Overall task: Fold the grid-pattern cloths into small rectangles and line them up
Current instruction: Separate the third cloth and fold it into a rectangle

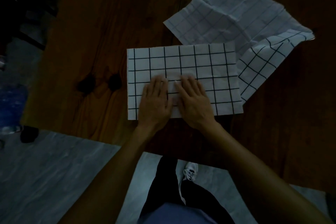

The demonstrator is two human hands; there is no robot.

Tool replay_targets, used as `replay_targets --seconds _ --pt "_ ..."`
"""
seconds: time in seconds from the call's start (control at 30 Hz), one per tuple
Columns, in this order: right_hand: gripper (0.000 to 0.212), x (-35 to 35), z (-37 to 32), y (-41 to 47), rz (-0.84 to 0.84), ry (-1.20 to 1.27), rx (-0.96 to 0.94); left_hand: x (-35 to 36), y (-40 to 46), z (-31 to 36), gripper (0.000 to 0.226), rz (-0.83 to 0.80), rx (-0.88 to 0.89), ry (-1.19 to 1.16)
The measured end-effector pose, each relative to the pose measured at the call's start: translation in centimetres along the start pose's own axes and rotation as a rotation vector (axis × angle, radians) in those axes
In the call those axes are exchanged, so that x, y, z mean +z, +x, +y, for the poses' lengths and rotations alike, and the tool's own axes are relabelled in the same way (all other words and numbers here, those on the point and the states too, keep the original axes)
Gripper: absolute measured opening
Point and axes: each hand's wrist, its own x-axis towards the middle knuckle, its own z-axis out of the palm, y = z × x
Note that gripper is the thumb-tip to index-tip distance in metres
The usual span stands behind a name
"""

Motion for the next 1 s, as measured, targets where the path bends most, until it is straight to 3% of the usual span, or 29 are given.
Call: replay_targets --seconds 0.2,0.37,0.5,0.63,0.83,1.0 --pt "0.068 -2.1 7.9 -4.1 0.007 -0.016 0.281 -1.2 -1.2 -3.4 0.07 0.026 -0.062 0.086" --pt "0.071 -2.1 8.5 -4.6 0.01 -0.022 0.332 -1.5 -1.3 -3.6 0.072 -0.011 -0.069 0.121" --pt "0.061 -2.7 5.4 -5.4 0.145 -0.019 0.188 -2.2 -1.4 -3.0 0.073 -0.01 -0.029 0.122" --pt "0.053 -1.6 0.8 -6.0 0.11 0.163 0.032 -2.2 -2.6 -0.3 0.068 0.041 0.16 0.091" --pt "0.032 -0.4 -0.2 -8.3 0.131 0.156 0.105 -1.1 -4.6 1.1 0.031 0.092 0.3 0.129" --pt "0.024 -0.7 -0.4 -7.9 0.186 0.147 0.127 -0.7 -4.5 1.3 0.026 0.217 0.354 0.149"
